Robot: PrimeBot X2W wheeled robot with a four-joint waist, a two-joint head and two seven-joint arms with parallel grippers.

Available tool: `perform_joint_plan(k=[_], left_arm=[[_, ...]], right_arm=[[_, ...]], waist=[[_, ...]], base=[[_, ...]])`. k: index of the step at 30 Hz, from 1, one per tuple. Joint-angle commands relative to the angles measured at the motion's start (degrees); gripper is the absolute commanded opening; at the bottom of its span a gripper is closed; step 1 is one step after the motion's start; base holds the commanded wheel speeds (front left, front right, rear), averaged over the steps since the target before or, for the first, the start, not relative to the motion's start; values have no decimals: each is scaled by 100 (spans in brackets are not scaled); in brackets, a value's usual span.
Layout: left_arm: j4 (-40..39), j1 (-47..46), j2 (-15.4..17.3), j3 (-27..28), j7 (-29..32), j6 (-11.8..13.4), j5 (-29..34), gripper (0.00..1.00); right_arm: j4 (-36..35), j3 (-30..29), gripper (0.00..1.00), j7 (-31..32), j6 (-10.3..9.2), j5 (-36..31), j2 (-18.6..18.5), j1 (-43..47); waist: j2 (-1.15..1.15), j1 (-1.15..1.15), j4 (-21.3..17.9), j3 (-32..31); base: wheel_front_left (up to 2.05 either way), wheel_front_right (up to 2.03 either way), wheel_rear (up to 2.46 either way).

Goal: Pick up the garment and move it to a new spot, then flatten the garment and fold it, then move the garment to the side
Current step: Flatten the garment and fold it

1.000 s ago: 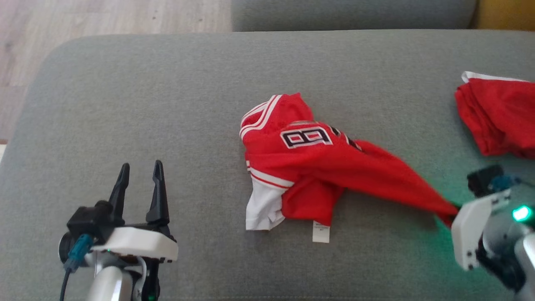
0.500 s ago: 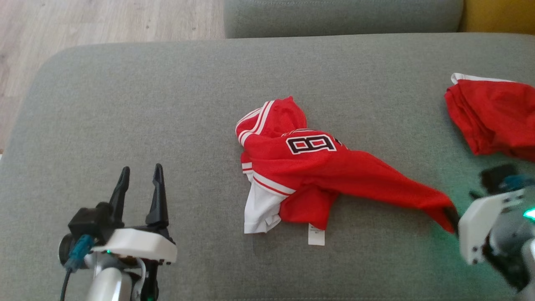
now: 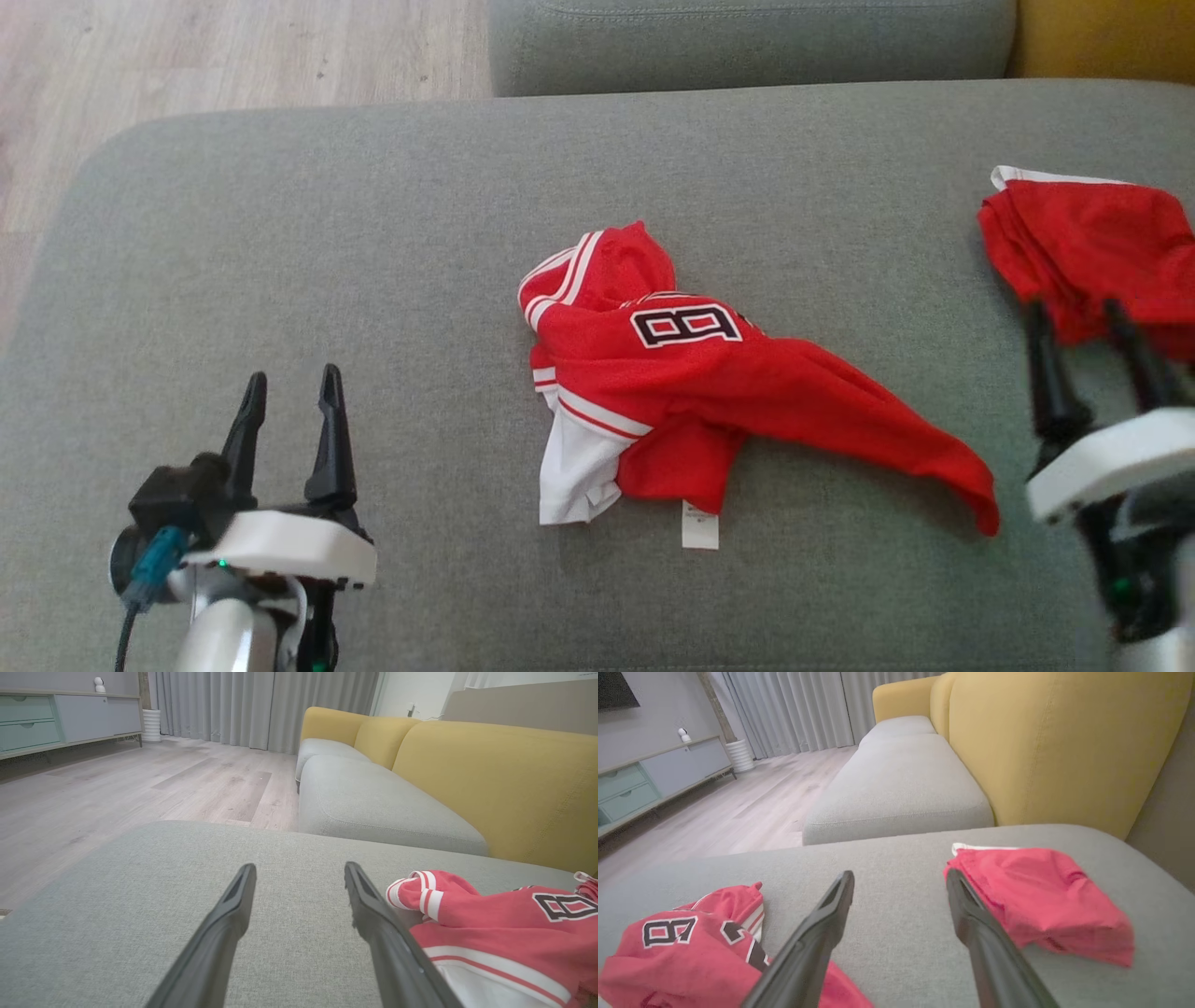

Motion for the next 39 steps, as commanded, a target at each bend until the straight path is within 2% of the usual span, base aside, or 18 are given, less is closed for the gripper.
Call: perform_joint_plan(k=[1,5,8,10,13,16,19,22,25,32,39], left_arm=[[-175,-195,53,175,-70,-43,35,100],[-106,-297,99,143,58,-197,-133,100],[-44,-598,264,55,546,-386,-367,100],[3,-947,432,-80,1124,-493,-604,100],[210,-1575,734,-409,2330,-574,-1233,100],[406,-2210,1002,-882,3465,-585,-2197,100],[712,-2662,1356,-1363,4377,-587,-3035,100],[1013,-2961,1609,-1628,5027,-587,-3812,100],[1301,-3149,1851,-1883,5491,-588,-4316,100],[1486,-3354,2200,-2400,5833,-588,-4997,100],[1322,-3455,2263,-3027,6166,-588,-5746,100]], right_arm=[[-47,149,100,-200,42,-31,35,27],[362,309,100,-611,42,-57,225,113],[573,346,100,-791,42,-90,230,40],[669,341,100,-872,42,-115,205,-39],[788,386,100,-932,42,-125,189,-173],[915,490,100,-986,42,-92,187,-319],[1032,611,100,-1020,42,-61,219,-443],[1151,686,100,-1083,42,-23,231,-597],[1254,724,100,-1131,42,-31,226,-661],[1400,812,100,-1224,42,-5,218,-780],[1555,919,100,-1308,42,50,218,-929]], waist=[[0,0,-5,-1],[0,0,-41,-7],[0,0,-63,-4],[0,0,-81,6],[0,0,-152,57],[0,0,-292,160],[0,0,-512,266],[0,0,-768,386],[0,0,-980,466],[0,0,-1270,630],[0,0,-1408,796]], base=[[0,0,0],[0,0,0],[0,0,0],[0,0,0],[0,0,0],[0,0,0],[0,0,0],[0,0,0],[0,0,0],[0,0,0],[0,0,0]])
